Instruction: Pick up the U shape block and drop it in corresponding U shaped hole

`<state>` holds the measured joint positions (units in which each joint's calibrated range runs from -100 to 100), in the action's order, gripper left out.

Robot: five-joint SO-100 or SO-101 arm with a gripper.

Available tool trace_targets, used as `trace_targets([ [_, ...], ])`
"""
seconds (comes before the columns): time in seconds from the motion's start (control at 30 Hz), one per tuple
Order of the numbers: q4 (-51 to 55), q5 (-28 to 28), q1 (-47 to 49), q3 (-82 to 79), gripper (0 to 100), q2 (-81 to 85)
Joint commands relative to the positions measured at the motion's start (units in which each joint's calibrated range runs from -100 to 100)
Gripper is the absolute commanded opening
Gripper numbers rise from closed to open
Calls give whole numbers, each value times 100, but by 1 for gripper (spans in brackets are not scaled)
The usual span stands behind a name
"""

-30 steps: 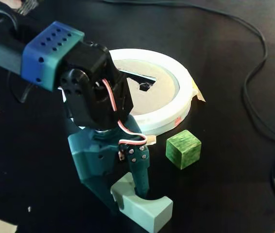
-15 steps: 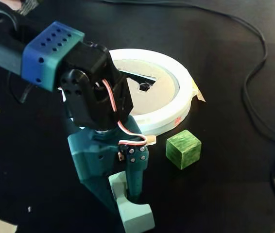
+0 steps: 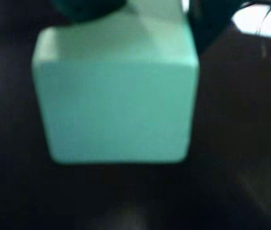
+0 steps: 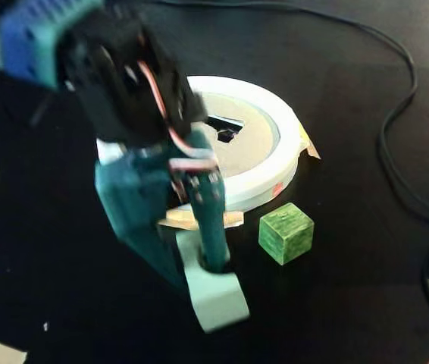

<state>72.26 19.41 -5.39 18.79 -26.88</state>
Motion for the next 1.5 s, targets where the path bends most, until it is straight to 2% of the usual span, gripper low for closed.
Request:
trace_targets([
  [0.0,787,-767,78,380,1,1349],
  [0.2,2062,-2149,90,453,1,2361],
  [0.23,2383,-2603,90,453,1,2666],
  [0.3,2774,-3106,90,371,1,2970],
  [0.37,2774,-3570,165,371,1,3168],
  [0.4,2774,-3878,502,443,1,3230],
  [0.57,2774,-4093,1239,462,1,3391],
  [0.73,2774,-4156,1276,498,1,3454],
  [0.83,2774,-4371,1713,525,1,3445],
  [1.0,2774,-5880,2986,525,1,3445],
  [1.03,2774,-6398,3561,535,1,3436],
  [1.2,2774,-7668,4647,443,1,3185],
  [1.37,1981,-8352,4847,535,1,2209],
  [1.47,1349,-8474,4884,535,1,1788],
])
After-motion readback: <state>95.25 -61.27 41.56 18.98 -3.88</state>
